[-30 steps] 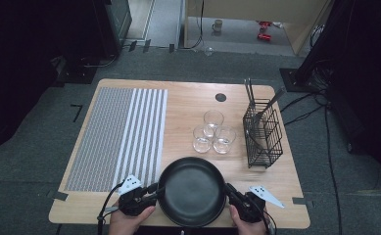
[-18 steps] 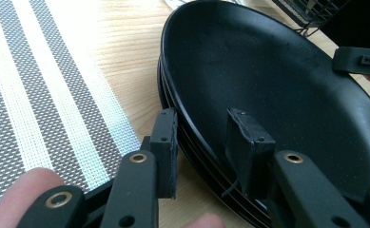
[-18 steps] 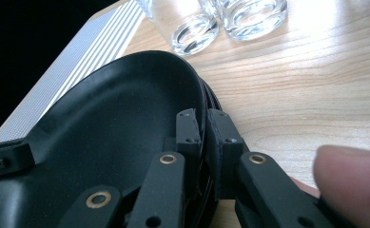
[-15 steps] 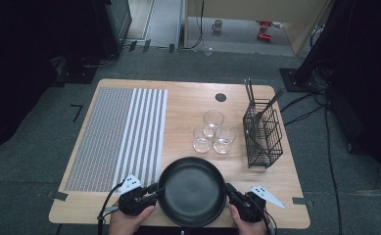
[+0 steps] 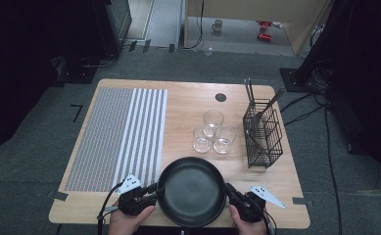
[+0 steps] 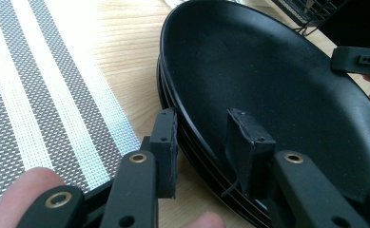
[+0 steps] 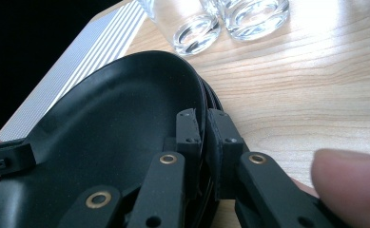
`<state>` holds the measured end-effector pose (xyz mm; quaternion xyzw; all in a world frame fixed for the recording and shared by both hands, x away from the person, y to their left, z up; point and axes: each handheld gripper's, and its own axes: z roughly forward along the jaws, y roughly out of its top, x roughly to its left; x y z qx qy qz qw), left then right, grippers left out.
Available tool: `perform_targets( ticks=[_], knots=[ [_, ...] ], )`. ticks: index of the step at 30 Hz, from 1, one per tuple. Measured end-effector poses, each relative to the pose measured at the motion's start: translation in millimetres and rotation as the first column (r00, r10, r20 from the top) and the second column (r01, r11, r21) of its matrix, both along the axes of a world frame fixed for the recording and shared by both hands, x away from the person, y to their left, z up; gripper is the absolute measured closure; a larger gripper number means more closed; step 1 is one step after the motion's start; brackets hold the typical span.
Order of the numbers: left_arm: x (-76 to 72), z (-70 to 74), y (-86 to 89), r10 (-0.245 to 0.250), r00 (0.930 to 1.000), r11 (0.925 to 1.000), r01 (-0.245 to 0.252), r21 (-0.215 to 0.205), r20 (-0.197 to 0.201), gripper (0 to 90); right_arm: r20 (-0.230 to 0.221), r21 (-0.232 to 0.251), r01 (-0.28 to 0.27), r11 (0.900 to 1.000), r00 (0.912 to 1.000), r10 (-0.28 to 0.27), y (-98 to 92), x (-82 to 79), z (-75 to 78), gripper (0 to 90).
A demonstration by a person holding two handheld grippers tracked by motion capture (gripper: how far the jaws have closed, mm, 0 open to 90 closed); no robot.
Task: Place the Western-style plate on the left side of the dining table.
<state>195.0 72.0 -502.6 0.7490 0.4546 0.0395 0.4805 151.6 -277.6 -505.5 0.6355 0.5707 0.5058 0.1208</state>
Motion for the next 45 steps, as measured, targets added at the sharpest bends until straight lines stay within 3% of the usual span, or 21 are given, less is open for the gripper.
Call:
perform_targets(
  ticks=[7, 12, 22, 29, 45],
  knots=[
    [0.4, 0.1, 0.4, -0.007, 1.0000, 1.0000, 0.007, 0.000, 0.000, 65.2, -0.001, 0.007, -0.007, 1.000, 1.0000, 0.007, -0.5, 0.3, -0.3, 84.2],
    [1.8, -0.5, 2.3, -0.013, 0.9997, 0.9993, 0.013, -0.036, -0.022, 61.8, -0.005, 0.011, -0.032, 0.999, 0.9995, 0.032, 5.7, 0.6, -1.8, 83.8],
    [2.3, 0.1, 2.5, -0.016, 0.9996, 0.9995, 0.016, -0.029, -0.021, 61.1, -0.003, 0.017, -0.039, 0.999, 0.9992, 0.039, 6.1, 0.7, -2.1, 81.0],
    [1.8, 2.8, 6.0, 0.007, 1.0000, 0.9996, -0.007, -0.028, -0.001, 63.2, 0.001, 0.011, -0.040, 0.999, 0.9992, 0.040, 6.6, 0.6, -2.2, 80.1],
    [0.9, 8.4, 13.7, 0.036, 0.9994, 0.9982, -0.036, -0.048, 0.002, 67.9, -0.011, 0.014, -0.041, 0.999, 0.9991, 0.042, 13.7, 0.4, -3.7, 79.7]
  ],
)
